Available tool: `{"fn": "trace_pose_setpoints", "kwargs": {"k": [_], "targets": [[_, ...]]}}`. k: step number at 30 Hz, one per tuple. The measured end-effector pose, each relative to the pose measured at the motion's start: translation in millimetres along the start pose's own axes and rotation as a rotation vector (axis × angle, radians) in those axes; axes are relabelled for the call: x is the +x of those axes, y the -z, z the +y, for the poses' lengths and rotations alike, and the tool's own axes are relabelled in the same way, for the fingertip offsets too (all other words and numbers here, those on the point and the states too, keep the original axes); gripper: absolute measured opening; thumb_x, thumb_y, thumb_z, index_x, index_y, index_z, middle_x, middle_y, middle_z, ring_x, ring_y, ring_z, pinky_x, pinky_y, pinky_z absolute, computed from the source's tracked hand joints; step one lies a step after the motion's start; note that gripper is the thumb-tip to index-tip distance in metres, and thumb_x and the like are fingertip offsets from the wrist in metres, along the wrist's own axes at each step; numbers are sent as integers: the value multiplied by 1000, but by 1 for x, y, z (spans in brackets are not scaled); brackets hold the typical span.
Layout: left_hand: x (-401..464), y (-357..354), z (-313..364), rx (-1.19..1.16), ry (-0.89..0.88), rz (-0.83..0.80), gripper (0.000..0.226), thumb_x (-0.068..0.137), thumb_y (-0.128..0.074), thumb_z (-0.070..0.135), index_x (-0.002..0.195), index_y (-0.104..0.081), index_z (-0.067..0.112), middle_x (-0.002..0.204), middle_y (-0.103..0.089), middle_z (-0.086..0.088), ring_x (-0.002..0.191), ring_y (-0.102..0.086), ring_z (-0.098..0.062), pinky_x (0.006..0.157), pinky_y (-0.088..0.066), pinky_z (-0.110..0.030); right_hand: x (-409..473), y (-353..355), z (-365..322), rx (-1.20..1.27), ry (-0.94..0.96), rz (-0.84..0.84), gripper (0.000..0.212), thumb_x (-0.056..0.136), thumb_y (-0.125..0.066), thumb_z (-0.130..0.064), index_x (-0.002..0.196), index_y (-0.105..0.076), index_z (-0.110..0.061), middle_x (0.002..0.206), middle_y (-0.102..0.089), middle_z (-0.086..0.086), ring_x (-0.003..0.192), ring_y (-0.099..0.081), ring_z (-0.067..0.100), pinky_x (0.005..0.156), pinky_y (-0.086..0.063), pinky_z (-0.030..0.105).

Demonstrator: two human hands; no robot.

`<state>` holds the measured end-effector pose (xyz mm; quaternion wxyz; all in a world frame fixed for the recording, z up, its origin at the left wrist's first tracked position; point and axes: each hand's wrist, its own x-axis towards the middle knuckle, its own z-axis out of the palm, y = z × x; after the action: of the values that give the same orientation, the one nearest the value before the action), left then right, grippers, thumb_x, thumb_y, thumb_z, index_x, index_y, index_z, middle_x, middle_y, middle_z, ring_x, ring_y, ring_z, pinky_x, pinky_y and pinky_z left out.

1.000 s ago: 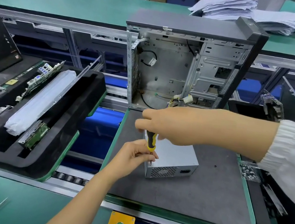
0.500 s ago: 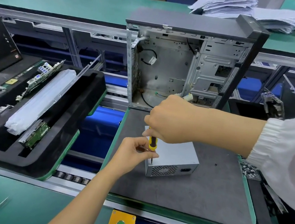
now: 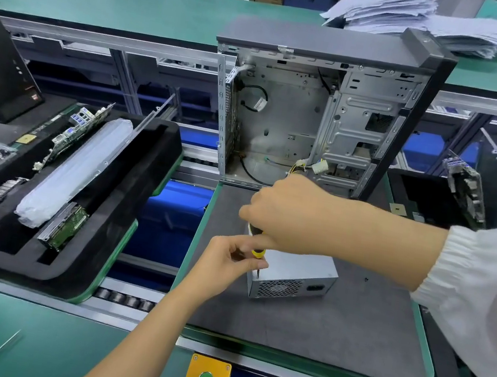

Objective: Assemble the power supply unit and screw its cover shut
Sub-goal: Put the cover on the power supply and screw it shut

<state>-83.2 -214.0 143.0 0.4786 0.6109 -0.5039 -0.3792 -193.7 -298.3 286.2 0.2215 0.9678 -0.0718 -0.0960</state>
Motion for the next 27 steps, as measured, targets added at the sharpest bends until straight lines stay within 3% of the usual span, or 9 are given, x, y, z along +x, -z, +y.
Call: {"fn": "trace_pose_setpoints", "kwargs": {"k": [3, 6, 9, 13, 16, 19, 23, 25, 27], "targets": [[-2, 0, 8, -33, -69, 59, 30, 81, -75, 1, 70, -74, 29, 78, -73, -8, 77, -66, -17, 81, -52, -35, -2, 7, -3, 134, -8, -56, 12, 92, -52, -29, 95, -45, -20, 73, -39, -2, 65, -40, 24, 46, -24, 27], [3, 8, 22, 1, -174, 109, 20, 82, -73, 1, 80, -76, 21, 77, -71, -5, 77, -63, -20, 77, -51, -30, -9, 23, 6, 140, -110, 8, 24, 90, -56, -33, 84, -34, -25, 63, -25, -5, 58, -32, 23, 44, -15, 26], [7, 19, 32, 155, -264, 104, 17, 86, -70, 1, 90, -75, 16, 84, -71, -3, 83, -64, -16, 77, -50, -27, -15, 22, 9, 91, -173, 22, 24, 93, -51, -34, 87, -30, -23, 61, -25, -2, 49, -23, 18, 44, -12, 26], [3, 29, 38, 295, -385, 161, 28, 90, -62, -1, 107, -73, 19, 81, -56, -7, 75, -50, -11, 70, -40, -22, -19, -3, 0, 207, -203, -40, 16, 95, -41, -28, 102, -40, -14, 66, -32, 1, 52, -30, 20, 44, -15, 28], [-9, 23, 40, 547, -523, 239, 37, 86, -61, -7, 113, -73, 15, 79, -53, -3, 77, -45, -12, 81, -40, -41, -30, -14, -10, 239, -283, 19, 23, 96, -41, -34, 100, -53, -15, 76, -51, 2, 61, -43, 24, 49, -23, 27], [-34, 3, 36, 662, -496, 316, 54, 80, -61, -16, 116, -69, 24, 85, -53, 0, 87, -45, -8, 105, -24, -55, -48, -31, -32, 343, -398, 14, 32, 94, -42, -51, 87, -53, -22, 81, -50, 1, 75, -53, 26, 58, -30, 28], [-65, -27, 34, 519, -374, 216, 32, 92, -54, 9, 112, -72, 26, 89, -54, 2, 95, -50, -12, 108, -23, -52, -73, -65, -65, 500, -456, -38, 19, 96, -46, -29, 102, -59, -16, 102, -62, 5, 88, -59, 27, 62, -32, 29], [-76, -42, 32, 340, -257, 193, 27, 93, -56, 16, 114, -70, 22, 99, -56, -2, 105, -50, -12, 105, -31, -40, -85, -82, -79, 577, -482, 12, 17, 96, -46, -29, 103, -57, -18, 101, -63, 4, 89, -61, 26, 61, -34, 29], [-88, -50, 22, 175, -156, 303, 30, 92, -58, 18, 120, -67, 22, 114, -56, -3, 118, -50, -12, 102, -37, -23, -95, -101, -94, 702, -506, 68, 17, 97, -42, -36, 94, -52, -23, 93, -62, 0, 82, -60, 22, 58, -35, 29]]}}
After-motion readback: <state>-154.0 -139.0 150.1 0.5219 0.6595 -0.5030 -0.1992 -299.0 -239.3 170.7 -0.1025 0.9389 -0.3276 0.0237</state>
